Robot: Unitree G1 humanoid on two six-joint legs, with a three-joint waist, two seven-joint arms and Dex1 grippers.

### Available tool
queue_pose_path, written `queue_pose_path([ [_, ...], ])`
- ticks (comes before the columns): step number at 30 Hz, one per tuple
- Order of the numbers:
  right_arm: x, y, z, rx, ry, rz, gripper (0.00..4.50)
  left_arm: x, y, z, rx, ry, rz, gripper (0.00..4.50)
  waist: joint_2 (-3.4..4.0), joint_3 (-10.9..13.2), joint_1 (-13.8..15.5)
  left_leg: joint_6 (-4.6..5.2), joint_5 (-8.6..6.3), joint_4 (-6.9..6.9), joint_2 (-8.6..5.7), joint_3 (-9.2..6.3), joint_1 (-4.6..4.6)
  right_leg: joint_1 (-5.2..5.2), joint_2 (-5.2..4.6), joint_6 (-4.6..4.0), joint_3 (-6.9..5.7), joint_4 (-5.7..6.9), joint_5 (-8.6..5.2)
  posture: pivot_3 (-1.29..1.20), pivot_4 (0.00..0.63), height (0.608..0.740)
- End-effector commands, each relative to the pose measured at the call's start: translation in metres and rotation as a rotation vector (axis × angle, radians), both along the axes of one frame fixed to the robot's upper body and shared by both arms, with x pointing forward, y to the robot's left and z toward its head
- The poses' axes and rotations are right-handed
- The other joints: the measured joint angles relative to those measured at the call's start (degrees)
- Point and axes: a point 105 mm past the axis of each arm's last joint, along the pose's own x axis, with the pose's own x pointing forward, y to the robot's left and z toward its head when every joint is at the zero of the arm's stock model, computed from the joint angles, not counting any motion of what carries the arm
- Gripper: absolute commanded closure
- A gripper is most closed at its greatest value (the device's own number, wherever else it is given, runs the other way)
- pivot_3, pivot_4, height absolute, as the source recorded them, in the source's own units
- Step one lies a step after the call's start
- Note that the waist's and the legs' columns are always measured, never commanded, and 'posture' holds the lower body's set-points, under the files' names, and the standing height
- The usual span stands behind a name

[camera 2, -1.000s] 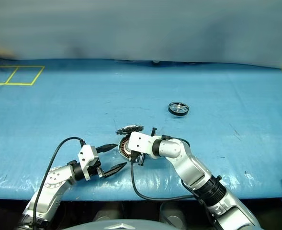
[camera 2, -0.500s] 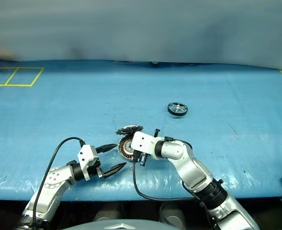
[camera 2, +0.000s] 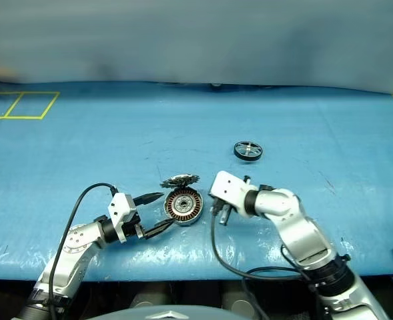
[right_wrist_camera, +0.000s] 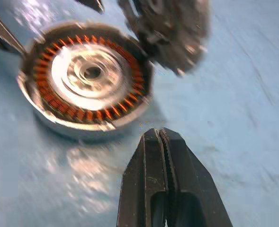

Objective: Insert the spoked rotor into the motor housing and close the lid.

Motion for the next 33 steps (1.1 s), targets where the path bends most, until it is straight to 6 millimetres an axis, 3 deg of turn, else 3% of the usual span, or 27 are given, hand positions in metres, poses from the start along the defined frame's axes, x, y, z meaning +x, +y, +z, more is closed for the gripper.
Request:
queue_pose_path([
  [1, 0.026, -0.038, 0.016, -0.087, -0.1, -0.138, 4.09, 0.005, 0.001, 0.007, -0.018, -0.027, 0.006, 0.17, -0.02, 0.0, -0.1, 0.0, 0.0, 0.0, 0.0, 0.01, 0.0, -0.01, 0.0, 0.0, -0.01, 0.0, 0.0, 0.0, 0.15, 0.74],
  [7, 0.069, -0.085, 0.03, -0.142, -0.234, -0.381, 2.28, 0.006, 0.001, 0.007, -0.016, -0.031, 0.011, 0.17, -0.02, 0.0, -0.4, -0.01, 0.01, -0.04, 0.06, 0.12, -0.02, -0.11, 0.03, -0.01, 0.06, 0.04, 0.0, 0.0, 0.15, 0.74],
  [16, 0.097, -0.091, 0.036, -0.065, -0.254, -0.447, 2.28, 0.0, 0.005, 0.004, -0.015, -0.024, 0.035, 0.17, -0.01, 0.1, -0.2, 0.04, -0.03, -0.03, 0.04, 0.22, -0.17, -0.28, -0.03, -0.01, 0.15, 0.04, 0.0, 0.0, 0.15, 0.74],
  [33, 0.092, -0.074, 0.028, -0.017, -0.198, -0.394, 2.28, -0.004, 0.009, 0.003, -0.008, -0.022, 0.049, 0.17, 0.0, 0.1, -0.3, 0.05, -0.03, 0.04, 0.04, 0.21, -0.22, -0.32, -0.02, 0.0, 0.19, 0.08, 0.0, 0.0, 0.15, 0.74],
])
